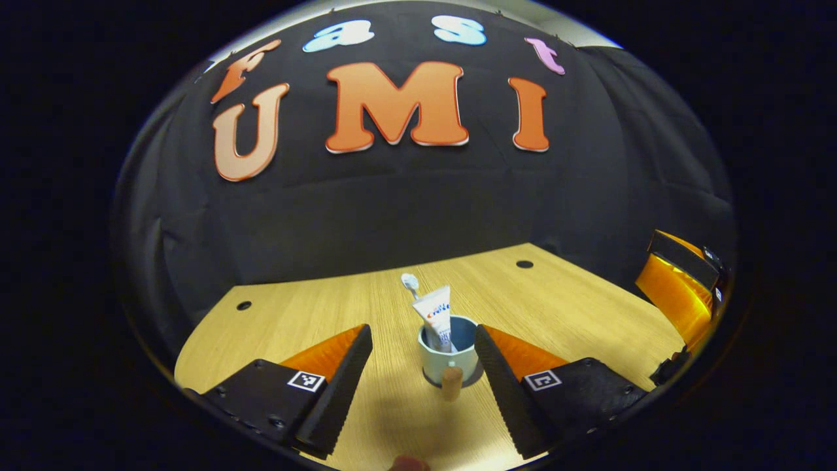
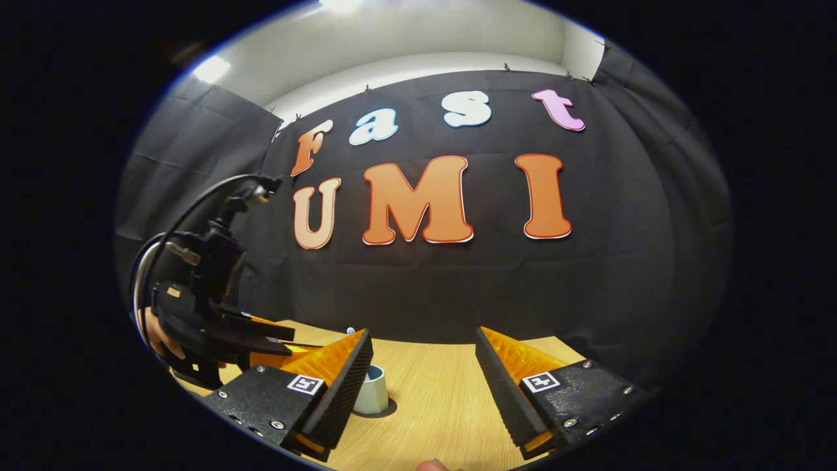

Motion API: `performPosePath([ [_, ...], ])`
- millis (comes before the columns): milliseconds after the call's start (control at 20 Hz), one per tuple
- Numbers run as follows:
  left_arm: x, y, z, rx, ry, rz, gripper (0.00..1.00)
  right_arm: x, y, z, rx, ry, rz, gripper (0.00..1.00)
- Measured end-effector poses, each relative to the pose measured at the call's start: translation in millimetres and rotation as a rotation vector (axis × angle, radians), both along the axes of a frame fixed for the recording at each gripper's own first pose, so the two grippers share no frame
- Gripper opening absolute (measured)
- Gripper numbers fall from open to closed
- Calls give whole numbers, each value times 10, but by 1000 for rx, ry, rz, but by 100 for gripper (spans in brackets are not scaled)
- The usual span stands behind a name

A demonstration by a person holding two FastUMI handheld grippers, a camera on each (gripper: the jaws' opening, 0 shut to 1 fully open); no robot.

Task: Put the toothbrush and toothpaste on the desktop into the cup, then pick up the cup and place it on the coaster on the desktop.

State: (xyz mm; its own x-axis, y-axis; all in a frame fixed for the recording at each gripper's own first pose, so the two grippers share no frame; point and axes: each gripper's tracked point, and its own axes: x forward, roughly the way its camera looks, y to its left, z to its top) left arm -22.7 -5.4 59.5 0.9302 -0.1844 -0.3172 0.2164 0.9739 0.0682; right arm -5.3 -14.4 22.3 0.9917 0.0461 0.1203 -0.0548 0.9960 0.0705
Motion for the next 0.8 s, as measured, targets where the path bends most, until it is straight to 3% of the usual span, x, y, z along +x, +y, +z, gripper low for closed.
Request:
performPosePath([
  [200,-101,259,365,-53,-178,60,94,27,53,75,3,-23,-27,89],
  [250,-117,298,418,-62,-212,73,94,34,93,79,0,-25,-24,94],
  [450,-298,467,694,-72,-325,105,94,89,269,42,-32,-19,-6,95],
  [800,-468,798,840,-81,-419,164,94,149,538,189,-69,-50,28,95],
])
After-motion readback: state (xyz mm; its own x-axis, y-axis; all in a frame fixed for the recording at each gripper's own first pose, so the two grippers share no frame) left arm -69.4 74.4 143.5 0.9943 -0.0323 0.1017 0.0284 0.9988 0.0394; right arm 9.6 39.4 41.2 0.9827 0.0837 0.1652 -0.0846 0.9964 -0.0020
